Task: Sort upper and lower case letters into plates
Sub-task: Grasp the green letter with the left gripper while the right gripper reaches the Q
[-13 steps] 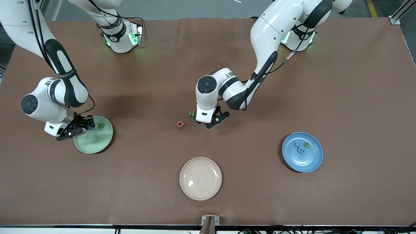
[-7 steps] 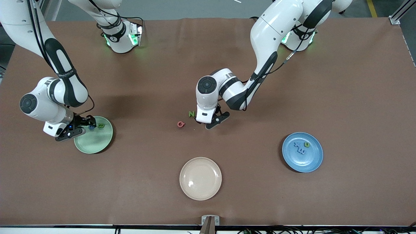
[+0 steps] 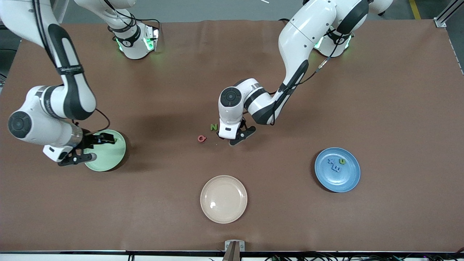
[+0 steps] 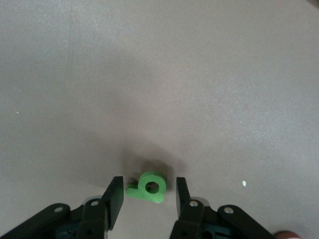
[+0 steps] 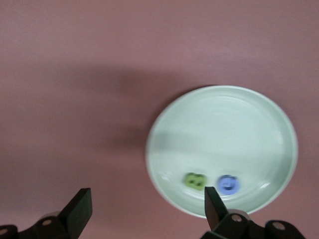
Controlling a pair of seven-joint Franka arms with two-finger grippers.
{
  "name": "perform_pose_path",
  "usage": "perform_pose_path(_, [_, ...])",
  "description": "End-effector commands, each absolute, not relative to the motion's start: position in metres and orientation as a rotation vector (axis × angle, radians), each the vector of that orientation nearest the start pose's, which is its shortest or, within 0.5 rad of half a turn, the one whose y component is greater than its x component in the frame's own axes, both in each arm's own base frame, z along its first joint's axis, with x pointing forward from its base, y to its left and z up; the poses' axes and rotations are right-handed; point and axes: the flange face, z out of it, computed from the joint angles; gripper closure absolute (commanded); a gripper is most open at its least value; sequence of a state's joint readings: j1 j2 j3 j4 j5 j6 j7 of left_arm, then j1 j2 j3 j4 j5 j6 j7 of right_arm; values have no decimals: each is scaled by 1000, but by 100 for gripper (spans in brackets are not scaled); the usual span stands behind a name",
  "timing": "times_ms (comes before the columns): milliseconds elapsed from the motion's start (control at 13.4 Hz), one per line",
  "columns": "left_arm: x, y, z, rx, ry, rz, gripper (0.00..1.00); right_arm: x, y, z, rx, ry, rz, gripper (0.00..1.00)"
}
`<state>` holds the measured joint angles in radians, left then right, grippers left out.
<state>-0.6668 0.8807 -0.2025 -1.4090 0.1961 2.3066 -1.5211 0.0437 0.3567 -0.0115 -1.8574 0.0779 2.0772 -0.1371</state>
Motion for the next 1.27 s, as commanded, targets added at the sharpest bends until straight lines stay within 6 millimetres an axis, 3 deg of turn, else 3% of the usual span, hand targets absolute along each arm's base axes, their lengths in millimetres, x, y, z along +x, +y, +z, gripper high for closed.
perform_pose_path(0, [501, -540, 178, -3035, -941, -29, 50, 611, 91, 317, -3075, -5, 236, 1])
perform_pose_path(300, [501, -540, 178, -3034, -947, -25, 52, 598, 199, 315, -3086, 208, 150, 1])
perform_pose_path(524, [499, -540, 173, -3031, -941, -20, 53, 589, 249, 287, -3051, 362, 108, 1])
perform_pose_path(749, [499, -540, 172, -3029, -943, -18, 55, 578, 284, 261, -2956, 492, 147, 1])
perform_pose_path(899, [495, -542, 168, -3027, -935, -9, 58, 576, 291, 245, -2950, 560, 142, 1])
perform_pose_path(974, [493, -544, 167, -3028, -930, -8, 64, 573, 296, 237, -2952, 568, 149, 1])
perform_pose_path(1049, [494, -543, 165, -3027, -926, -8, 85, 571, 300, 231, -2954, 581, 149, 1])
perform_pose_path(1123, [491, -544, 160, -3024, -913, -3, 99, 568, 306, 226, -2955, 592, 154, 1])
perform_pose_path(1198, [488, -547, 161, -3028, -899, -8, 100, 564, 311, 223, -2957, 603, 162, 1])
